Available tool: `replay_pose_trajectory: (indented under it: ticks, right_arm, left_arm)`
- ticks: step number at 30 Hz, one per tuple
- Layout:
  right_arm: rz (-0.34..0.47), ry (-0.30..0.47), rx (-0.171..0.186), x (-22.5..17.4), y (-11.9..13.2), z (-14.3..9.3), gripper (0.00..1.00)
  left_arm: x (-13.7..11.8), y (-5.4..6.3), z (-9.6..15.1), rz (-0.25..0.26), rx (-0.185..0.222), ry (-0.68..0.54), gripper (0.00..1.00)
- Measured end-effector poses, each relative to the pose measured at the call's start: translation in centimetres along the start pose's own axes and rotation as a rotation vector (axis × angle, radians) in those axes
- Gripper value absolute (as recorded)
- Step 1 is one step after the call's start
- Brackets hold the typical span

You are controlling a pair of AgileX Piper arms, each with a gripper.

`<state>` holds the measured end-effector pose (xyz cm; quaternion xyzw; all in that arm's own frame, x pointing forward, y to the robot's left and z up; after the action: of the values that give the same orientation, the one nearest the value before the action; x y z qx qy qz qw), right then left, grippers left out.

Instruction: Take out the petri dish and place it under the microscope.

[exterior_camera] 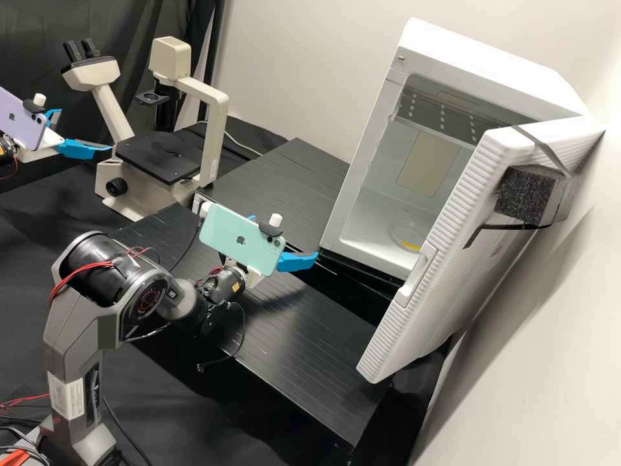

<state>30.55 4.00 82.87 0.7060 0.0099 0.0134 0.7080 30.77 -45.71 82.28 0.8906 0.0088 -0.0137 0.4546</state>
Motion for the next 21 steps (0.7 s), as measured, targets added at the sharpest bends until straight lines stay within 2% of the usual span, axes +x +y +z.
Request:
replay_pose_trajectory:
  ticks: [8,13,21]
  right_arm:
    - [0.000,0.000,0.000,0.0,0.0,0.0,1.00]
    - [0.007,0.019,-0.017,-1.8,0.2,1.0,1.00]
    - [0.131,0.017,0.047,-6.2,3.1,4.2,1.00]
  left_arm:
    - [0.0,0.0,0.0,0.000,0.000,0.000,1.00]
    - [0.0,0.0,0.0,0.000,0.000,0.000,1.00]
    - [0.0,0.0,0.0,0.000,0.000,0.000,1.00]
